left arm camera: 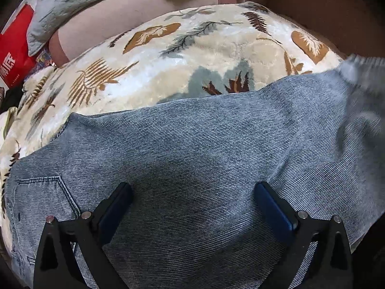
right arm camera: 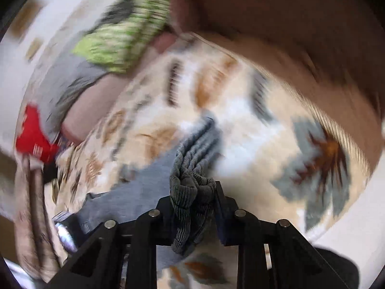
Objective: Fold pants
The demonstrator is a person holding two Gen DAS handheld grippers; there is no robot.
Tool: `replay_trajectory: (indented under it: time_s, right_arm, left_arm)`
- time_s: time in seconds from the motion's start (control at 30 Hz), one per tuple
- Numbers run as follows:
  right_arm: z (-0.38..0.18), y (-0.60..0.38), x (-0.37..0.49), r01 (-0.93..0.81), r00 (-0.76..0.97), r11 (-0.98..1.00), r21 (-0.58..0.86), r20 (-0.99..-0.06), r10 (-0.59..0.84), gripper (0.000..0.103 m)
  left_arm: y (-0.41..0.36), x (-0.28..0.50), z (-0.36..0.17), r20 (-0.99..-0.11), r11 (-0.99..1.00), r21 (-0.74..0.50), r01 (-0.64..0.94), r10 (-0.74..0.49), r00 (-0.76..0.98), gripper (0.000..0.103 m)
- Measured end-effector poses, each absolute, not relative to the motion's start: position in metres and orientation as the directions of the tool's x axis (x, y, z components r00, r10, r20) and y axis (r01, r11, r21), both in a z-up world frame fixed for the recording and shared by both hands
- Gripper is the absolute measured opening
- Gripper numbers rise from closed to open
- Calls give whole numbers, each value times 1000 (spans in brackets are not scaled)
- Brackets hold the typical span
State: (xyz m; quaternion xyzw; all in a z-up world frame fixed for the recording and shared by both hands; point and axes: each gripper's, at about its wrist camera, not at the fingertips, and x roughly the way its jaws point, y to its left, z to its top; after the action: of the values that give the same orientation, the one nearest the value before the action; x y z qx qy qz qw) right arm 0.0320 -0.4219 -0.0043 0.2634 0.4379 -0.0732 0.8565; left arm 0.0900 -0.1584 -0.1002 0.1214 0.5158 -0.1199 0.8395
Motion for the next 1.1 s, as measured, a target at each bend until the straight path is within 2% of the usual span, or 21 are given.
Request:
replay_trajectory:
  time_s: [0.13,0.2,0.33,0.37,0.4,0.43,0.47,0.53,0.63,0.8,0.87,0.9,0.93,1.0,1.03,1.1]
  right_arm:
    - [49,-329,34,113,688,953,283,-714,130,26]
    - [55,-283,28,-8,694,971,241,-698,179,26]
    - [21,-197,14,-199,629,962,189,-727,273,30]
    - [0,-183,16,-216,583,954,207,-756,296,44]
    - [-27,-170,18,-226,526,946,231,-789,318,76]
    - [-57,-158,21,-231,463,943,241,-825,324,88]
    - [-77,-153,22,-230,416,943,241,-852,319,92]
    - [-86,-148,12,-255,459,943,213,-832,312,94]
    - [-62,-174,5,-237,466,889,392,-756,458,96]
    - [-44,-258,3,-60,568,767,639,-609,553,99]
    - [-76,-292,14,68,513,669,740,-601,613,100]
    - [-97,-297,21,141,440,642,753,-629,641,99]
    - [-107,-302,25,154,412,595,789,-598,687,98]
    - [-94,-312,29,151,402,559,815,-567,719,99]
    - [-79,-316,36,124,407,566,815,-562,720,99]
    - [-47,-320,50,64,442,593,803,-556,704,99]
  left_arm:
    - [-120,99,-78,-893,964,-67,256,-173,416,94]
    - [-82,94,-58,-863,974,-133,183,-204,462,94]
    - [10,71,-28,-814,990,-141,0,-116,570,94]
    - [33,63,-24,-809,988,-143,-52,-86,582,94]
    - [49,58,-23,-807,986,-141,-94,-60,588,94]
    - [64,53,-23,-809,981,-140,-131,-37,587,94]
    - [73,48,-23,-814,978,-143,-150,-30,580,94]
    - [81,43,-20,-813,974,-164,-158,-42,581,94]
    - [63,36,-6,-788,972,-208,-106,-103,607,94]
    - [4,31,10,-748,964,-262,50,-236,620,94]
    - [-23,35,0,-765,968,-233,90,-240,597,94]
    - [-36,39,-16,-796,974,-199,108,-224,563,94]
    - [-48,45,-37,-843,984,-131,119,-174,509,94]
    - [-66,53,-87,-925,987,-6,162,-67,375,94]
    - [-68,49,-97,-912,986,19,167,-51,407,98]
    - [-70,44,-94,-894,984,45,175,-38,446,98]
